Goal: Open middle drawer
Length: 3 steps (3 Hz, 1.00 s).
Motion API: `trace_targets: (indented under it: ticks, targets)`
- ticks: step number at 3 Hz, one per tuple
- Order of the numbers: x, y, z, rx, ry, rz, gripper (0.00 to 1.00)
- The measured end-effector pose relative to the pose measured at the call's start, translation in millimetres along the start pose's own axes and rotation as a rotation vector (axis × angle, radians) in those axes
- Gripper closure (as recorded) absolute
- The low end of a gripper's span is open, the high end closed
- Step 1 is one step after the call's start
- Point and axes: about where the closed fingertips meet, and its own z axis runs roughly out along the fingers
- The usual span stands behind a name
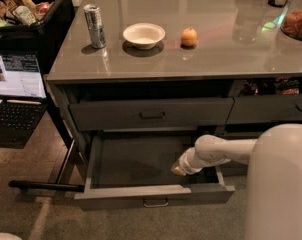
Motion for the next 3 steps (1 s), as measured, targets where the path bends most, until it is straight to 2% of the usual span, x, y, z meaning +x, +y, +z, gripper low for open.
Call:
trace_targets:
  ticks: [1,2,3]
  targets:
    - [15,8,2,-0.114,0.134,0.006,1.00]
    - [38,28,-5,-0.247,0.274,0.021,1.00]
    - [48,45,-12,-0.315,0.314,0.025,1.00]
